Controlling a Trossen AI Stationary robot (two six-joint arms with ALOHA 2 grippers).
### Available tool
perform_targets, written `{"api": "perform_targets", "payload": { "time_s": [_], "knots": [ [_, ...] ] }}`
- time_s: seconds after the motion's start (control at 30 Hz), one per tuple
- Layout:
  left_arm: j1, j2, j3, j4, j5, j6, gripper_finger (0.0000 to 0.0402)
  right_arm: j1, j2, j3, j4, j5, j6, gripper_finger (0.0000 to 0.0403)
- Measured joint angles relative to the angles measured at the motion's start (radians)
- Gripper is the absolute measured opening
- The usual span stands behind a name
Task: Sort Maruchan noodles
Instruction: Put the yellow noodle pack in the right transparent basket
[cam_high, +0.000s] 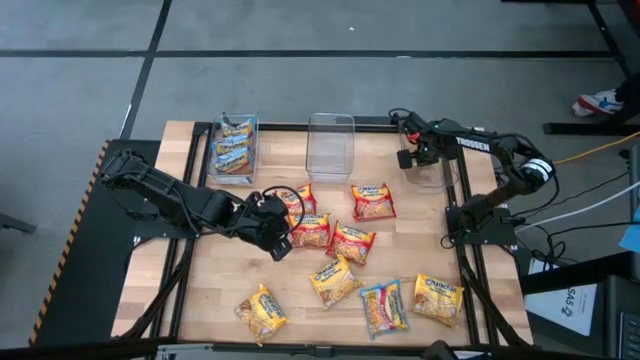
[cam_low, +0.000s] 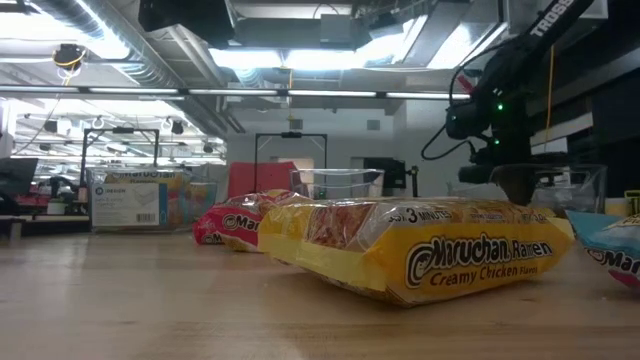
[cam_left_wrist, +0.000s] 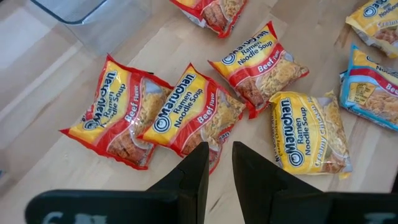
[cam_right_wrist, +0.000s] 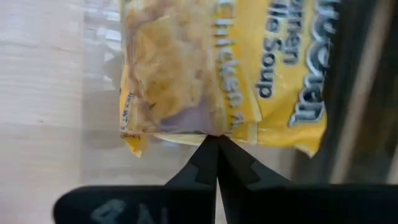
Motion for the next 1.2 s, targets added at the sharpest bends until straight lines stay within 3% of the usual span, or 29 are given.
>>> {"api": "perform_targets", "payload": {
  "time_s": [0.3,0.5,0.63,0.93,1.03,1.2],
  "knots": [
    [0.0,0.0,0.0,0.0,-0.004,0.029,0.0065,0.0,-0.097,0.084,-0.12,0.078,-0.102,0.0001],
    [0.0,0.0,0.0,0.0,-0.002,0.028,0.0065,0.0,-0.116,0.094,-0.097,0.046,-0.097,0.0005],
    [0.0,0.0,0.0,0.0,0.005,0.027,0.0065,0.0,-0.114,0.083,-0.051,0.049,-0.091,0.0041],
    [0.0,0.0,0.0,0.0,0.007,0.024,0.0065,0.0,-0.059,0.066,-0.03,0.129,0.092,0.0177],
    [0.0,0.0,0.0,0.0,0.008,0.024,0.0065,0.0,-0.032,0.066,-0.016,0.162,0.122,0.0193],
    [0.0,0.0,0.0,0.0,0.018,0.023,0.0065,0.0,0.002,0.066,0.01,0.18,0.179,0.0184]
  ]
}}
